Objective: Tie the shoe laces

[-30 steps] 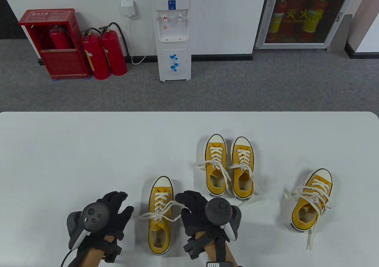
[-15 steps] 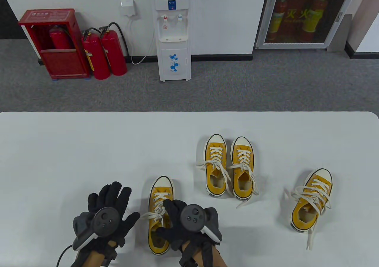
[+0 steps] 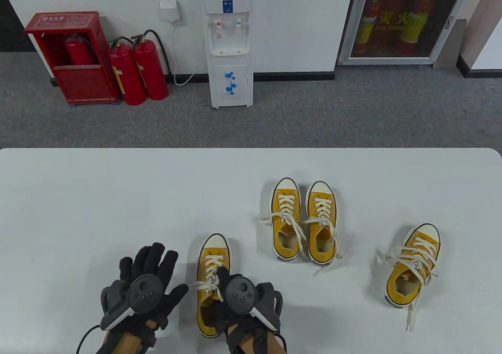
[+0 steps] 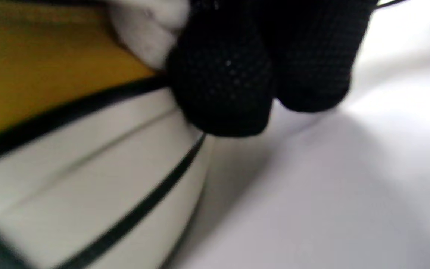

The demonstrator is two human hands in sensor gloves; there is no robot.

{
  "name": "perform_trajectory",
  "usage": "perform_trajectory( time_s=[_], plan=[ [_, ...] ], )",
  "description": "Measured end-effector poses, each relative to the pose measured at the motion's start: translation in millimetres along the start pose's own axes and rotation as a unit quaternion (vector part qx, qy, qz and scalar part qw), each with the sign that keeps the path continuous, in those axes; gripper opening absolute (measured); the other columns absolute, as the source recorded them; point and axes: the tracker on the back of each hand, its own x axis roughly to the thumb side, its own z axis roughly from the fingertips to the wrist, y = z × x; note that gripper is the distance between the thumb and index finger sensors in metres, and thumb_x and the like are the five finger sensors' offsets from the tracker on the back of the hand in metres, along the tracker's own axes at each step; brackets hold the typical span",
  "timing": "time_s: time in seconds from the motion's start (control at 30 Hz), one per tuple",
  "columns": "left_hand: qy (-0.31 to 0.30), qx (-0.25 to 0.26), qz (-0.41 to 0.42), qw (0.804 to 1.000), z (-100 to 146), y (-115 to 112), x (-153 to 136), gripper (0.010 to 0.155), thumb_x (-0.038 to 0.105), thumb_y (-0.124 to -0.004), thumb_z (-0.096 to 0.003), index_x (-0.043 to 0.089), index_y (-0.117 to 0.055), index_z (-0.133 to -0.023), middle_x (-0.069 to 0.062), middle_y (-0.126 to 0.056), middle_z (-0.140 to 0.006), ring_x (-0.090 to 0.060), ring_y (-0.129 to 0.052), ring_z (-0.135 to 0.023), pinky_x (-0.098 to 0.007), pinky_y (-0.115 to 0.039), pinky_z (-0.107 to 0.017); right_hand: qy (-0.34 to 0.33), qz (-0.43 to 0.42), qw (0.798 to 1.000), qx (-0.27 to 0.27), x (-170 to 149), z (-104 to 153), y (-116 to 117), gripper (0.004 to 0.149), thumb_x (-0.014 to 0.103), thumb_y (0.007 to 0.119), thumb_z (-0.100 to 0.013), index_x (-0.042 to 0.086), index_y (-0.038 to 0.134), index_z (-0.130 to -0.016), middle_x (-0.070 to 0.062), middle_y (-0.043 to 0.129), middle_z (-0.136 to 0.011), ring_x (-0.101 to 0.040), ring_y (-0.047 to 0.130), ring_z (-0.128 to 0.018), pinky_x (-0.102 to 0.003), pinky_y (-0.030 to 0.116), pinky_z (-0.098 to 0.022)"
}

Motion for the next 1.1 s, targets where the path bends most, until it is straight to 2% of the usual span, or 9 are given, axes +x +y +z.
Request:
perform_trajectory(
  time_s=[0.07,0.3,0.47,0.6,0.77,0.87,1.0,1.1],
  plan=[
    [-0.002,-0.005,-0.002,1.000,0,-2,2,0.086,0.071,-0.064,-0.0468,0.031,-0.034,-0.117,-0.010,-0.021,-0.126,-0.048,-0.025,-0.117,-0.080,-0.016,-0.072,0.000,0.003,1.000,-0.011,0,1,-1,0.067,0.034,0.086,-0.042,0.011,0.060,-0.100,-0.005,0.080,-0.077,-0.006,0.104,-0.026,-0.036,0.094,-0.031],
    [-0.006,-0.011,-0.003,1.000,-1,-4,4,0.085,0.071,-0.063,-0.0468,0.031,-0.034,-0.117,-0.010,-0.020,-0.126,-0.047,-0.025,-0.118,-0.079,-0.016,-0.072,-0.003,0.004,1.000,-0.027,4,1,-8,0.061,0.028,0.082,-0.044,0.010,0.063,-0.099,-0.007,0.083,-0.076,-0.007,0.103,-0.021,-0.036,0.094,-0.030],
    [-0.009,-0.002,-0.001,1.000,-1,-3,6,0.085,0.071,-0.063,-0.0467,0.031,-0.034,-0.117,-0.010,-0.021,-0.126,-0.047,-0.025,-0.118,-0.079,-0.016,-0.072,0.011,0.013,0.998,-0.062,12,-8,-33,0.060,0.028,0.082,-0.043,0.012,0.066,-0.098,-0.006,0.084,-0.076,-0.008,0.102,-0.019,-0.036,0.092,-0.030],
    [-0.011,0.001,0.002,1.000,-1,-3,6,0.085,0.071,-0.063,-0.0468,0.031,-0.034,-0.116,-0.010,-0.021,-0.126,-0.047,-0.025,-0.118,-0.079,-0.016,-0.072,0.035,0.004,0.996,-0.084,14,-25,-56,0.060,0.027,0.082,-0.044,0.013,0.065,-0.100,-0.007,0.082,-0.078,-0.011,0.100,-0.022,-0.039,0.089,-0.034],
    [-0.012,-0.003,0.001,1.000,-1,-4,7,0.085,0.070,-0.063,-0.0470,0.031,-0.035,-0.116,-0.010,-0.021,-0.126,-0.047,-0.025,-0.118,-0.079,-0.016,-0.072,0.060,-0.004,0.993,-0.102,7,-56,-73,0.059,0.026,0.082,-0.045,0.013,0.065,-0.100,-0.007,0.082,-0.080,-0.013,0.100,-0.024,-0.042,0.087,-0.040],
    [-0.013,-0.005,0.001,1.000,-1,-5,7,0.084,0.071,-0.063,-0.0470,0.032,-0.035,-0.116,-0.010,-0.021,-0.126,-0.047,-0.026,-0.118,-0.079,-0.016,-0.073,0.078,-0.017,0.991,-0.106,-5,-75,-73,0.060,0.026,0.081,-0.045,0.014,0.064,-0.101,-0.007,0.081,-0.081,-0.014,0.099,-0.027,-0.042,0.086,-0.042],
    [-0.010,-0.009,0.003,1.000,-2,-5,8,0.084,0.070,-0.063,-0.0471,0.031,-0.035,-0.116,-0.010,-0.021,-0.126,-0.047,-0.026,-0.118,-0.080,-0.017,-0.072,0.104,0.028,0.986,-0.127,-18,-97,-71,0.059,0.026,0.081,-0.044,0.016,0.066,-0.100,-0.005,0.082,-0.081,-0.013,0.102,-0.028,-0.040,0.087,-0.043],
    [-0.010,-0.011,0.002,1.000,-2,-5,8,0.085,0.070,-0.063,-0.0471,0.031,-0.035,-0.116,-0.010,-0.021,-0.126,-0.047,-0.026,-0.118,-0.080,-0.017,-0.072,0.121,0.018,0.986,-0.117,-29,-111,-68,0.060,0.026,0.081,-0.044,0.016,0.064,-0.101,-0.005,0.081,-0.082,-0.013,0.103,-0.030,-0.040,0.087,-0.045]
  ],
)
